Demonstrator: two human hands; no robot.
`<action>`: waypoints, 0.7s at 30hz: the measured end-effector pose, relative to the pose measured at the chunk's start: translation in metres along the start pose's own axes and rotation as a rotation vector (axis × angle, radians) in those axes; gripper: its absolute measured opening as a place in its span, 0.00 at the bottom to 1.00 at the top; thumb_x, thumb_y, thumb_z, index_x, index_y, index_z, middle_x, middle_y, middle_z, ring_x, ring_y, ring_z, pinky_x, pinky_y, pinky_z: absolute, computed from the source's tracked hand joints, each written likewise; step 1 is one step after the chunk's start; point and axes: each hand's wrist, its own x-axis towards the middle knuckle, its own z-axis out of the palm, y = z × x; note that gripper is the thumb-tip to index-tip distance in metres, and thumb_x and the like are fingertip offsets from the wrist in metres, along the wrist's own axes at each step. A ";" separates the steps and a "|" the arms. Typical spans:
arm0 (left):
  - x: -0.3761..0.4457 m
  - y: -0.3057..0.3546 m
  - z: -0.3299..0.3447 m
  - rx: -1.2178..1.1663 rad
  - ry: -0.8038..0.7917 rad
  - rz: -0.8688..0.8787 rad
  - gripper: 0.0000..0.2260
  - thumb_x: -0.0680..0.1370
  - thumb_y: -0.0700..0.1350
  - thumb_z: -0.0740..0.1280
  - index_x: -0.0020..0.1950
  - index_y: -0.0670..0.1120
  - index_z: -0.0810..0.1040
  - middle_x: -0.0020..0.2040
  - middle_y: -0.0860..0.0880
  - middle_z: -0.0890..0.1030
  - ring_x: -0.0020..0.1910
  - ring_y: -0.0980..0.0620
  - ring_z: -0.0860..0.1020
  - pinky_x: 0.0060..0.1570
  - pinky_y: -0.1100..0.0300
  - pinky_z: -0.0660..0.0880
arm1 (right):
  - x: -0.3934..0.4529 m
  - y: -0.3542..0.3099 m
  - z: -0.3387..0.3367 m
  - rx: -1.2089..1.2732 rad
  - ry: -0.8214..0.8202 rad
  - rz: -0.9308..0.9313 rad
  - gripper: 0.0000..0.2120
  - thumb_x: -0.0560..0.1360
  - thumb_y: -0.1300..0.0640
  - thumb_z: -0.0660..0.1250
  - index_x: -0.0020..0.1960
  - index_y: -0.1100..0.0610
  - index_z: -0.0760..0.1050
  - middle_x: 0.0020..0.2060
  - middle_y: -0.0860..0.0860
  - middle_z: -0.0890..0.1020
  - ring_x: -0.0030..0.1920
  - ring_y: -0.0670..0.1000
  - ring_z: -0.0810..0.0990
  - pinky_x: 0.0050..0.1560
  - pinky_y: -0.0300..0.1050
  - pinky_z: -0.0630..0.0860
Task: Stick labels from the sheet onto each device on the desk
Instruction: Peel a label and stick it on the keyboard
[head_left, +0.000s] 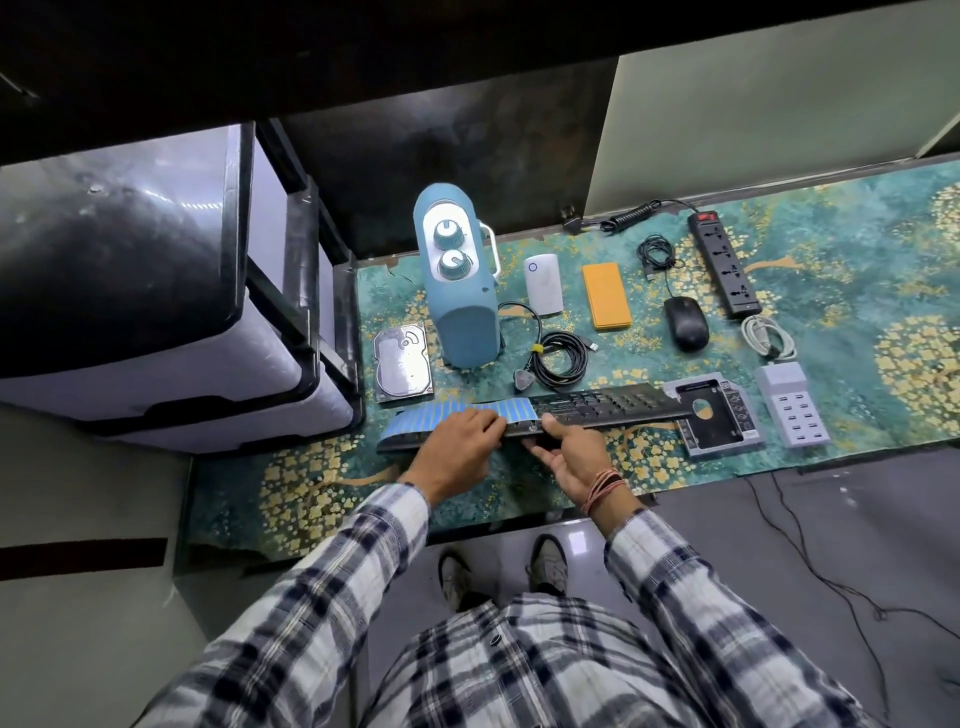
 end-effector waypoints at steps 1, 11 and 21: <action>-0.004 0.003 0.005 -0.018 -0.004 0.002 0.10 0.76 0.42 0.65 0.56 0.43 0.76 0.52 0.45 0.79 0.46 0.43 0.77 0.43 0.47 0.76 | 0.002 0.003 -0.009 -0.010 -0.013 0.032 0.02 0.77 0.69 0.67 0.49 0.67 0.75 0.50 0.63 0.80 0.52 0.60 0.81 0.40 0.51 0.83; -0.027 0.033 0.041 0.019 -0.123 -0.046 0.14 0.73 0.41 0.68 0.59 0.43 0.74 0.59 0.44 0.76 0.55 0.42 0.75 0.44 0.50 0.75 | 0.016 0.037 -0.059 -0.163 0.073 0.177 0.03 0.77 0.70 0.67 0.45 0.70 0.76 0.45 0.63 0.80 0.42 0.61 0.82 0.45 0.56 0.84; -0.033 0.035 0.057 0.005 -0.120 -0.036 0.15 0.74 0.38 0.71 0.60 0.44 0.75 0.63 0.44 0.75 0.59 0.43 0.74 0.46 0.52 0.76 | 0.018 0.034 -0.057 -0.243 0.128 0.305 0.04 0.79 0.74 0.59 0.48 0.71 0.72 0.43 0.67 0.78 0.45 0.66 0.80 0.30 0.53 0.82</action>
